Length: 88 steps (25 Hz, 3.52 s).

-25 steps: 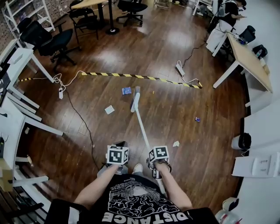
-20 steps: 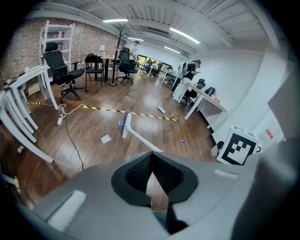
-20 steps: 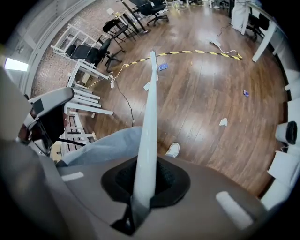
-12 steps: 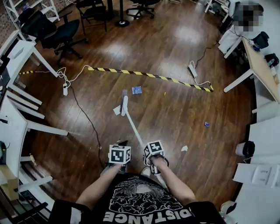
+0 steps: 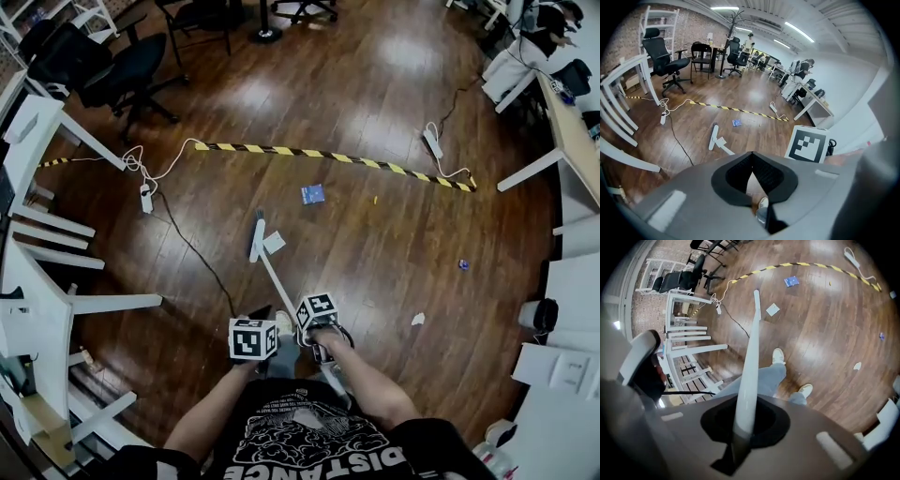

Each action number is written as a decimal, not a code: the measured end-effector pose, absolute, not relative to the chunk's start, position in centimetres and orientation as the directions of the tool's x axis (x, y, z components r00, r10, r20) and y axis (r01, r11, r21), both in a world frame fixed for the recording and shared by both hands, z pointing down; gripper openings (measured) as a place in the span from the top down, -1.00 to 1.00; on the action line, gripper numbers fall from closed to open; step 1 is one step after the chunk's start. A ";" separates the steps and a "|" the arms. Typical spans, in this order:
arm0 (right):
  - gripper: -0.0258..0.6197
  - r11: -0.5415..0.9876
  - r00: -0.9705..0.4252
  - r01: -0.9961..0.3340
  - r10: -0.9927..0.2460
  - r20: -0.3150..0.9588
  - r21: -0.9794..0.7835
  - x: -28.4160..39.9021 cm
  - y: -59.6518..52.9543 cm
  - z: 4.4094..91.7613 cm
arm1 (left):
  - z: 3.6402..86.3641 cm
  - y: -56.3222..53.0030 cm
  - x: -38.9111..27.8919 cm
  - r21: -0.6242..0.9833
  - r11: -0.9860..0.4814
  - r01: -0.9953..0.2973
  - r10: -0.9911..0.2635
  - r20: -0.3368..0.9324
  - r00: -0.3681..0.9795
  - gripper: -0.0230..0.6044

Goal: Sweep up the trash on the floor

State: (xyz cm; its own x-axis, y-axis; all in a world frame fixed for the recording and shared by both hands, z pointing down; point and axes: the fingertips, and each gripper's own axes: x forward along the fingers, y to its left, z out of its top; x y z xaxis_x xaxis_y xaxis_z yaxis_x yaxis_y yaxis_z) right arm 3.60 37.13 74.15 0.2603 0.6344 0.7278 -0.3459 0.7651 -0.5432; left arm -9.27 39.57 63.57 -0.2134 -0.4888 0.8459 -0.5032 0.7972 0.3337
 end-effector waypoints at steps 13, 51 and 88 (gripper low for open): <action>0.85 0.533 0.171 -0.666 0.790 0.589 -0.521 -0.1 36.6 79.0 | 65.1 40.6 -14.1 0.281 0.794 -0.539 -0.431 0.886 -0.173 0.91; 0.81 0.439 0.053 -0.797 0.734 0.677 -0.414 21.4 -5.0 76.5 | 63.9 0.4 -2.9 0.280 0.631 -0.723 -0.480 0.873 -0.081 0.91; 0.82 0.563 0.012 -0.545 0.746 0.665 -0.622 -20.5 11.8 73.2 | 64.4 11.8 -31.2 0.243 0.653 -0.718 -0.474 0.870 -0.137 0.91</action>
State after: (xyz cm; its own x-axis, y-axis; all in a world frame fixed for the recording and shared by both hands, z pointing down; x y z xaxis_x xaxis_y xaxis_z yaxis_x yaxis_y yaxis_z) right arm -20.49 11.81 73.20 0.0116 0.7464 0.6655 -0.5448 0.5628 -0.6217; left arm -31.25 11.79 64.41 -0.1366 -0.4741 0.8698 -0.7176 0.6527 0.2431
